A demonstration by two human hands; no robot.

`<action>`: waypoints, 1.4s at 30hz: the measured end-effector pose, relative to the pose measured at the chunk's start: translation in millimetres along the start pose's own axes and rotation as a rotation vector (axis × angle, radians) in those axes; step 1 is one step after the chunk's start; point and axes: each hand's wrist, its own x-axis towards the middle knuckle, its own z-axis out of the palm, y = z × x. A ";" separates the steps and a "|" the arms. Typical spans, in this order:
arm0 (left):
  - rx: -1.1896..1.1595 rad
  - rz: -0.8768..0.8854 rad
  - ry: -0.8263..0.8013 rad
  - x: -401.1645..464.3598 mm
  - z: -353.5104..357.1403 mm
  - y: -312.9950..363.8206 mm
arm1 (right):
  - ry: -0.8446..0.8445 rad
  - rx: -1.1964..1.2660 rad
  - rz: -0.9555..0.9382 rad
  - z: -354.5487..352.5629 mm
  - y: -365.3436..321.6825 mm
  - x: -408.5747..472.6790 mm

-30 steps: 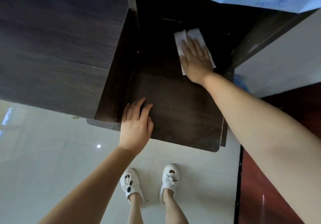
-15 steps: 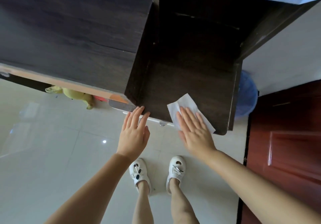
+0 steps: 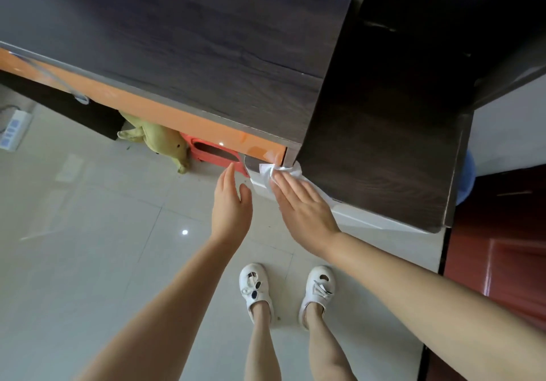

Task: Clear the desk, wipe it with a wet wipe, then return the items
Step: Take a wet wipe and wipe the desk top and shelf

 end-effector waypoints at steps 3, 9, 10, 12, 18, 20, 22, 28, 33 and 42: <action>-0.116 -0.020 -0.050 10.4 0.9 8.0 | -0.031 0.033 0.036 -8.2 -28.6 33.1; -0.124 0.063 -0.120 11.3 6.2 11.0 | -0.177 -0.007 -0.041 -9.2 -17.2 36.5; -0.066 0.057 -0.126 7.0 11.2 11.2 | -0.195 -0.062 -0.050 -8.3 -3.8 22.7; 0.086 0.027 -0.084 -7.1 23.3 14.0 | -0.191 -0.099 -0.049 -6.5 25.8 -11.4; 0.474 0.484 -0.113 -46.9 61.1 35.2 | -0.186 -0.014 0.076 -8.6 104.7 -114.9; 0.549 0.632 -0.183 -47.7 77.4 49.9 | -0.219 0.022 0.177 -12.6 123.3 -138.5; 0.599 0.697 -0.213 -44.3 95.1 66.8 | -0.249 0.070 0.265 -16.3 139.8 -149.8; 0.662 0.566 -0.135 -20.7 133.2 92.4 | -0.304 0.161 0.279 -18.5 186.9 -106.0; 0.682 0.611 -0.012 -10.8 142.9 80.4 | -0.304 0.257 0.394 -9.2 243.4 -17.4; 0.505 0.470 0.132 -13.9 127.8 72.3 | -0.237 0.340 0.038 -11.9 156.0 9.1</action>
